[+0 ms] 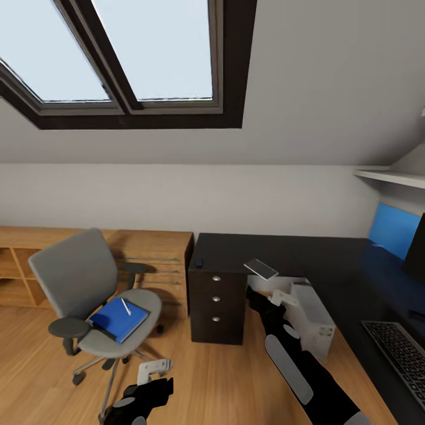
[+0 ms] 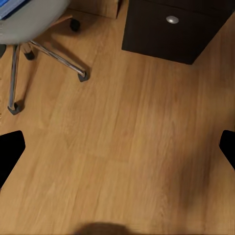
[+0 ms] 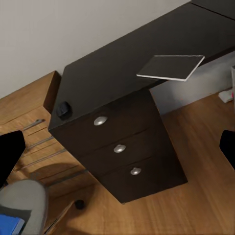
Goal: In the bedroom, organize the workspace by keeping the computer under the desk, ensuring the monitor is on the desk, placing the keyboard on the desk next to the monitor, placing the mouse on the desk next to the keyboard, moving the folder from the swivel chair onto the desk next to the mouse, stacking the notebook on top of the folder with the pen on top of the notebook, and positioning the swivel chair next to the desk.
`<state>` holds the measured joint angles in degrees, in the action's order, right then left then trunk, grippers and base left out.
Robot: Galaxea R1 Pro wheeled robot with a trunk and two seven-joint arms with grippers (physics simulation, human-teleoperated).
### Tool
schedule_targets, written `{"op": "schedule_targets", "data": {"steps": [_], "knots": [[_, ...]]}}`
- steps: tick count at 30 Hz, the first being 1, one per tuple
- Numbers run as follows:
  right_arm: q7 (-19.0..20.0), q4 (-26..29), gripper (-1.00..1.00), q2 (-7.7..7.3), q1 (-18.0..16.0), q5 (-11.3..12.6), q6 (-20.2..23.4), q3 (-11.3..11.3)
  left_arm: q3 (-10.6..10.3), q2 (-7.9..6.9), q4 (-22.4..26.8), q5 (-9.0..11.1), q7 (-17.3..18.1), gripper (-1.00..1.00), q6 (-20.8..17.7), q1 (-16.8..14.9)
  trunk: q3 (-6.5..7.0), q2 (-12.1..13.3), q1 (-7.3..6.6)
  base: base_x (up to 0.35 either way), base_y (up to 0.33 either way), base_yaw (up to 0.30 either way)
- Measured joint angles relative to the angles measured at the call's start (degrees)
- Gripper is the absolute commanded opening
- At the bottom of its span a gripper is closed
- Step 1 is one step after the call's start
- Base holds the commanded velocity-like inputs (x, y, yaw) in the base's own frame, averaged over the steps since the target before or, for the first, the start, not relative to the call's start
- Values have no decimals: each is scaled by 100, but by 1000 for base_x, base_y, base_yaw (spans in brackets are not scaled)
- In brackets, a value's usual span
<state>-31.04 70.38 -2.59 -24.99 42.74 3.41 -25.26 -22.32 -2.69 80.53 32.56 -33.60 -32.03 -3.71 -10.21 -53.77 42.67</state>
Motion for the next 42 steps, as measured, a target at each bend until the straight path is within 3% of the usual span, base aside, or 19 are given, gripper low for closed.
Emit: {"op": "schedule_targets", "data": {"steps": [16, 42], "knots": [[-1, -76, 100, 3, 0, 1, -180, 1, 7, 2, 0, -6, 0, 100, 0, 0, 288, 643, -352, 332, 0, 220], [8, -86, 100, 9, 1, -2, -182, -4, -1, 20, -1, 3, 1, 100, 0, 0, 756, 1687, -924, 332, 0, 8]]}}
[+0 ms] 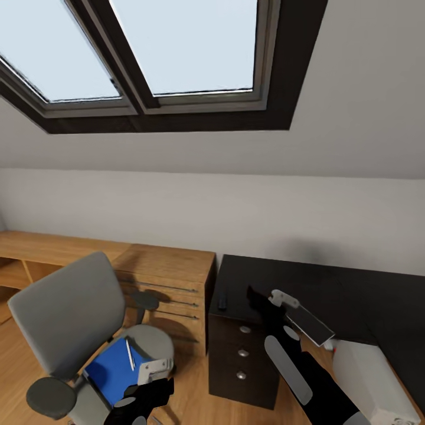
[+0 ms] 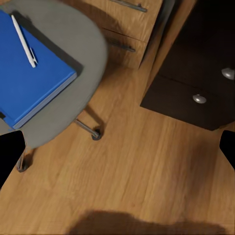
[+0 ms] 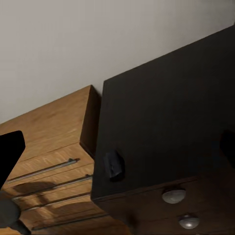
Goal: In the bedroom, organize the workspace by keeping the computer under the desk, ensuring the monitor is on the desk, placing the keyboard on the desk next to the monitor, placing the mouse on the desk next to the keyboard, moving the folder from the swivel chair onto the desk next to the mouse, stacking the notebook on top of the folder with the pen on top of the notebook, and positioning the swivel chair next to the desk.
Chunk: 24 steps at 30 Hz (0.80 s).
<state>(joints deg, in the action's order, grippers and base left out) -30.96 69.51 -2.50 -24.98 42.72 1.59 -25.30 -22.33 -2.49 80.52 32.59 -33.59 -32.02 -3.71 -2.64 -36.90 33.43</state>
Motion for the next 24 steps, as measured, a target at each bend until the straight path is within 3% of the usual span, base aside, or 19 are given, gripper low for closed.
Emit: {"op": "schedule_targets", "data": {"steps": [7, 9, 15, 21, 24], "knots": [[1, -172, 100, 9, 0, -44, 0, -92, -1, 0, 0, 0, -2, 100, 0, 0, 126, 282, -154, 332, 0, 0], [-3, -350, 100, 23, 0, -210, 0, -195, -1, 0, 0, 0, -2, 100, 0, 0, 161, 361, -198, 332, 0, 0], [-5, -489, 100, 81, 0, -581, -11, -247, 0, 0, 0, -7, -2, 100, 0, 0, 162, 363, -199, 332, 0, 0], [-3, -698, 100, 184, 0, -752, -87, -258, 6, 0, 0, -10, -2, 100, 0, 0, 162, 364, -199, 332, 0, 0], [-1, -1019, 100, 308, -14, -798, -103, -263, 4, 3, 0, -11, -2, 100, 0, 0, 162, 363, -199, 332, 0, 0]]}}
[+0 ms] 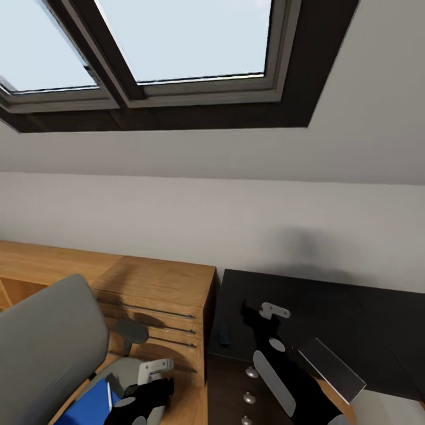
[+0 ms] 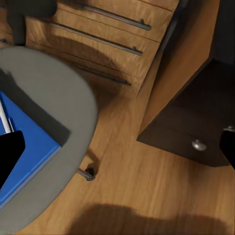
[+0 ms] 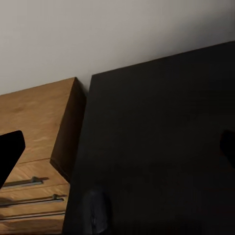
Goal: In the bedroom, organize the workspace by keeping the computer under the desk, ensuring the monitor is on the desk, placing the keyboard on the desk next to the monitor, placing the mouse on the desk next to the keyboard, moving the folder from the swivel chair onto the desk next to the mouse, stacking the notebook on top of the folder with the pen on top of the notebook, and positioning the swivel chair next to the desk.
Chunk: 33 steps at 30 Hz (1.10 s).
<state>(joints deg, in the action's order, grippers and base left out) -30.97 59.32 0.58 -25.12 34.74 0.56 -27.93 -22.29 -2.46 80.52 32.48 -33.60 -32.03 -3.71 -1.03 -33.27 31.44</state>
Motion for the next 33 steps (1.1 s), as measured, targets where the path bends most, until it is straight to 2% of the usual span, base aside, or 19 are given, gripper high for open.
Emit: {"op": "schedule_targets", "data": {"steps": [3, 10, 11, 13, 14, 16, 18, 20, 25, 27, 33], "knots": [[4, -476, 100, 98, -51, -19, -1, 4, -5, 3, 0, 1, 0, 100, 0, 0, 0, 1, 0, 332, 0, 0], [131, -1865, 100, 347, -623, -180, -5, 15, -61, 5, 0, 2, 0, 100, 0, 0, 0, 1, 0, 320, 0, 0], [251, -2309, 100, 428, -794, -266, -24, 21, -69, 5, 0, 3, 0, 100, 0, 0, 0, 1, 0, 298, 0, 0], [410, -2778, 100, 509, -967, -392, -95, 31, -77, 5, 0, 2, 0, 100, 0, 0, 0, 1, 0, 288, 0, 0], [579, -3200, 100, 580, -1128, -532, -241, 36, -79, 5, 0, 2, 0, 100, 0, 0, 0, 1, 0, 279, 0, 0], [791, -3708, 100, 653, -1327, -729, -569, 35, -86, 6, 0, 2, 0, 100, 0, 0, 0, 1, 1, 257, 0, 0], [914, -4006, 100, 692, -1440, -863, -873, 40, -89, 6, 0, 4, 0, 100, 0, 0, 0, 1, 1, 173, 0, 0], [992, -4189, 100, 717, -1510, -946, -1074, 44, -92, 6, 0, 4, 0, 100, 0, 0, 0, 1, 2, 80, 0, 0], [1033, -4276, 100, 785, -1552, -969, -1186, 52, -86, 6, 2, 2, 0, 100, 0, 0, 0, 1, 3, 22, 0, 0], [1035, -4292, 100, 939, -1557, -978, -1201, 51, -85, 4, 7, 2, 0, 100, 0, 0, 0, 1, 3, 3, 0, 0], [1016, -4107, 100, 941, -1558, -971, -1217, 69, -84, -2, 8, 2, 0, 100, 0, 0, 0, 0, 3, 0, 0, 0]]}}
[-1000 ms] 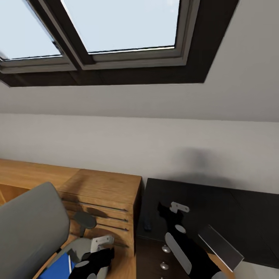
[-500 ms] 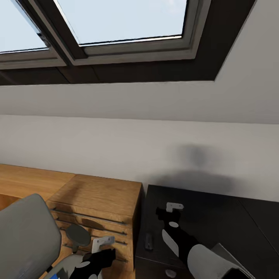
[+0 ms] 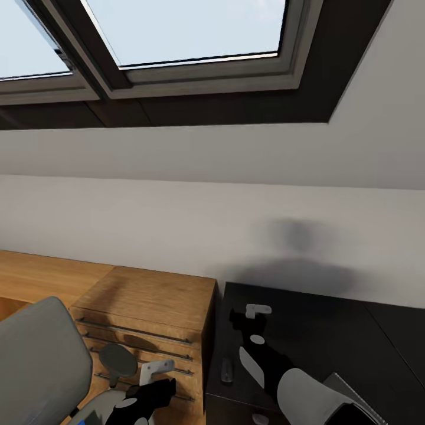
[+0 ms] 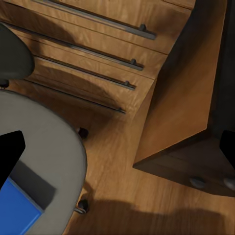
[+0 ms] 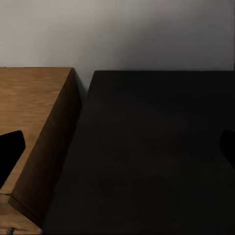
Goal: In the bedroom, organize the workspace by keeping the computer under the desk, ensuring the monitor is on the desk, placing the keyboard on the desk next to the monitor, placing the mouse on the desk next to the keyboard, moving the folder from the swivel chair onto the desk next to the mouse, stacking the notebook on top of the folder with the pen on top of the notebook, and positioning the swivel chair next to the desk.
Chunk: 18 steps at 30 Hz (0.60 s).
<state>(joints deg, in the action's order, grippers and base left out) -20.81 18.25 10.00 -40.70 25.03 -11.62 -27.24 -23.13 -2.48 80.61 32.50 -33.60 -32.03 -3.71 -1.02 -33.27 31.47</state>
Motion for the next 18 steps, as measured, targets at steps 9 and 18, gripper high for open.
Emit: {"op": "schedule_targets", "data": {"steps": [9, 18], "knots": [[-2, 247, 100, 0, 1, 23, 5, -10, 8, -2, 2, -3, 0, 100, 0, 0, 0, 0, 0, 0, 0, 0], [-9, 316, 100, 0, -1, 34, -2, -18, 26, -10, 2, 2, 0, 100, 1, 1, 0, 0, 0, 0, 0, 202]]}}
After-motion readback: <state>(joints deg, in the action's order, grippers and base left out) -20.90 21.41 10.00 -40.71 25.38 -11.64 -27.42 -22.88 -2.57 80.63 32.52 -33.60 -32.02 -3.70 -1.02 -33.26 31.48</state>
